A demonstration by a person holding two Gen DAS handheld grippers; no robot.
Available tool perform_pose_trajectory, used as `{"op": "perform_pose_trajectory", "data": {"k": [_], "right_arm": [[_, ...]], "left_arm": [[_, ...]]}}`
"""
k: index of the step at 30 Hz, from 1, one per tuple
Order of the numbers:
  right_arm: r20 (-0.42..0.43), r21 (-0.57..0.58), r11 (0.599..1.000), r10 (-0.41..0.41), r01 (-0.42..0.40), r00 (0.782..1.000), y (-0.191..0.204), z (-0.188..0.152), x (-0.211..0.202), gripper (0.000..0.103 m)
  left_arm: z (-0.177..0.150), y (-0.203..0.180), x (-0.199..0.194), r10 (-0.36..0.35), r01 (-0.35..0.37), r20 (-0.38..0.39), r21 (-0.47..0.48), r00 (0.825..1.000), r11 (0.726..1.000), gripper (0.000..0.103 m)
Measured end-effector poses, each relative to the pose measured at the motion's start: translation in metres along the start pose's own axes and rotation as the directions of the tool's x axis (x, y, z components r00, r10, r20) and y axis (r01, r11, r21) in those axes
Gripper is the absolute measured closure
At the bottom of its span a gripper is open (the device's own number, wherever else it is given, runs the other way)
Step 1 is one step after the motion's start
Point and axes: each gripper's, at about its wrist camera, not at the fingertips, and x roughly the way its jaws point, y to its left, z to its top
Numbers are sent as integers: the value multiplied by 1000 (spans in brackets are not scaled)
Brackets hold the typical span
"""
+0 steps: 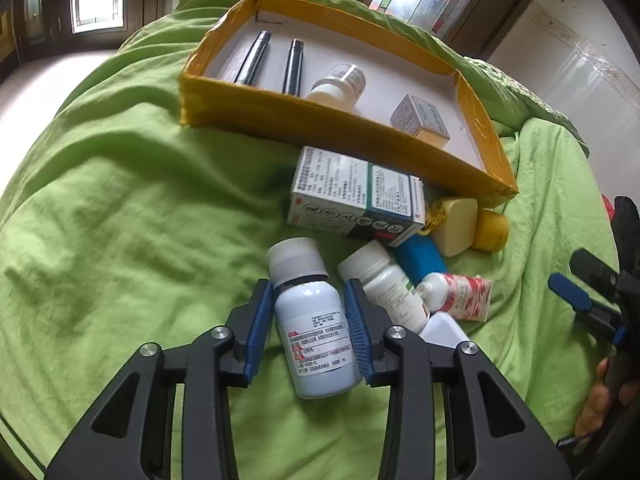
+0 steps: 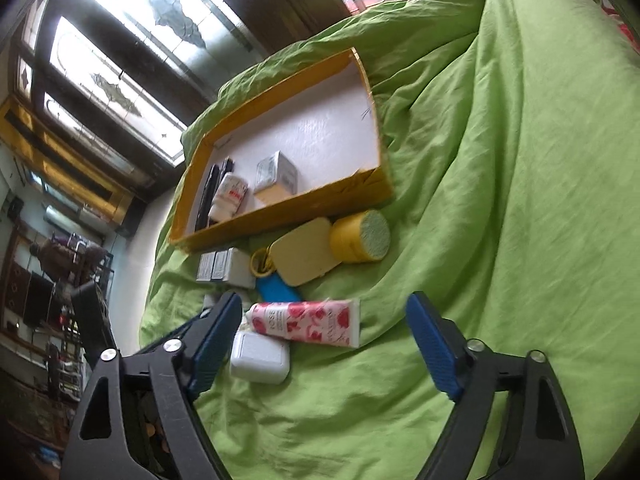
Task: Organize rigid objects
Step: 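Grasp the large white blue-labelled bottle with the left tool while the right tool grasps the rose hand cream tube, then lift the bottle with the left tool while the right tool lifts the tube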
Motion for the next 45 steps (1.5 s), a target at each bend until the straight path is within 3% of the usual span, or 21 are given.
{"op": "perform_pose_trajectory", "data": {"k": [4,7,11,14,17,20,22,26,28,30,34,36,39,40,43,44,45], "right_arm": [[-9,-8,1000,7,-7,1000,0,4,-1,32],[-76,-132,991,-25,15,997,16,3,11,32],[-164,-399,909,-198,119,966,49,-15,38,32],[-198,-481,867,-254,132,947,59,-20,55,32],[-190,-586,793,-335,167,923,70,-23,72,33],[-201,-648,751,-327,124,923,82,-24,86,43],[-206,-673,732,-326,108,923,87,-25,94,60],[-230,-627,775,-284,81,931,86,-23,96,68],[-267,-547,836,-222,42,938,79,-19,91,87],[-299,-440,898,-166,19,940,65,-16,86,96],[-345,-337,942,-114,-9,932,47,-17,88,96],[-324,-303,953,-87,-17,942,47,-11,85,92],[-297,-293,956,-75,-16,952,46,-3,78,57],[-287,-305,952,-83,-9,954,49,-3,78,53],[-291,-348,937,-94,-13,952,59,-5,87,55],[-294,-362,932,-105,-9,950,62,-5,90,58],[-294,-372,928,-113,-5,949,63,-6,93,69]], "left_arm": [[-11,0,-10,2,-2,-7,30,1000,1000,68],[-14,-3,-11,8,-8,-6,59,1000,998,69],[-13,-5,-4,12,-11,-11,66,1000,998,68],[-13,-4,2,-4,5,-25,50,1000,999,68],[-13,-5,5,7,-5,-31,57,1000,998,68],[-14,-8,6,19,-17,-26,72,999,997,68],[-15,-8,5,16,-14,-25,69,1000,998,68],[-14,-6,5,12,-11,-20,63,1000,998,68],[-14,-7,3,14,-13,-13,63,1000,998,68],[-15,-5,1,17,-17,-2,60,1000,998,68],[-14,-2,0,17,-17,-1,47,1000,999,68],[-14,-3,0,24,-24,2,54,1000,998,68],[-14,-6,2,29,-29,-3,66,1000,997,68],[-14,-6,3,30,-30,-3,69,1000,997,68],[-15,-6,3,33,-33,-6,74,999,997,68],[-15,-6,3,33,-32,-5,74,999,997,68],[-15,-6,3,30,-30,-5,74,1000,997,68]]}}
